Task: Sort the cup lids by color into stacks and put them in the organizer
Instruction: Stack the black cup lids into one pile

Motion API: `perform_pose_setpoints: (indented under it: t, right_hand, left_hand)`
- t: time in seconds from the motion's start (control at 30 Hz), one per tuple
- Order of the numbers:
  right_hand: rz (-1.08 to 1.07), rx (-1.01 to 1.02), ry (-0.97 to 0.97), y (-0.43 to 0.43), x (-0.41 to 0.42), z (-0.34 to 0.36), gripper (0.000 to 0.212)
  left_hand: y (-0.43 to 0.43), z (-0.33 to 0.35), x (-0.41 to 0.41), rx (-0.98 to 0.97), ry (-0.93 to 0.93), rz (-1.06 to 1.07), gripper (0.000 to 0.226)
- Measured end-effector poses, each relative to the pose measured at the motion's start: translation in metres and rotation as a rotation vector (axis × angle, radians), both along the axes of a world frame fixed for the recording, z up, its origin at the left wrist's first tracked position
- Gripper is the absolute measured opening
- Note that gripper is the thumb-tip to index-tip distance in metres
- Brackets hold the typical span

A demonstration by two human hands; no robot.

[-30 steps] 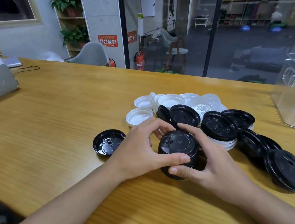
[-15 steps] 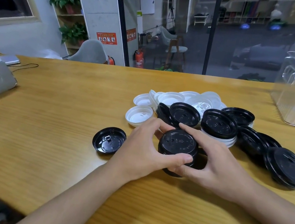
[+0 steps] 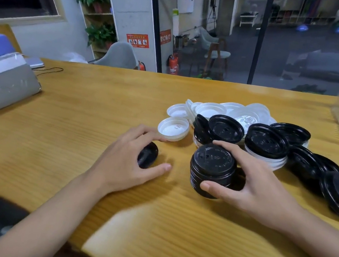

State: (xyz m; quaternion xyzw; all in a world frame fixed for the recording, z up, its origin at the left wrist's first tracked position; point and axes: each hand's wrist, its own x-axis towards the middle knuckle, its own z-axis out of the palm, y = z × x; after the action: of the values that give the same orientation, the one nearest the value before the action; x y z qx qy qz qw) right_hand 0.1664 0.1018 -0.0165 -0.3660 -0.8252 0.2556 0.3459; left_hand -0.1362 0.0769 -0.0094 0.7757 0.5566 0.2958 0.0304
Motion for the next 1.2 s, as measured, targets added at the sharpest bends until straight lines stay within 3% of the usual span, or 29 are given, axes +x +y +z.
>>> perform_pose_setpoints:
  t: [0.17,0.3,0.67,1.0,1.2]
  right_hand:
    - [0.037,0.004,-0.013,-0.003,-0.014,0.002,0.079]
    - [0.062,0.014,-0.032,-0.005,-0.02,0.001,0.076]
    - [0.051,0.038,0.012,-0.009,-0.014,0.002,0.071]
    - [0.012,0.046,-0.001,-0.006,-0.001,0.003,0.069]
    - [0.013,0.051,0.012,-0.003,-0.001,0.002,0.067]
  left_hand:
    - [-0.001,-0.003,-0.02,-0.047,0.04,0.117,0.073]
    - [0.0,-0.007,-0.018,-0.045,0.004,0.131,0.064]
    - [-0.01,0.01,0.011,-0.09,-0.389,-0.175,0.059]
    - [0.004,0.027,0.053,0.129,-0.605,-0.185,0.05]
    - [0.004,0.016,0.069,0.083,-0.709,-0.23,0.058]
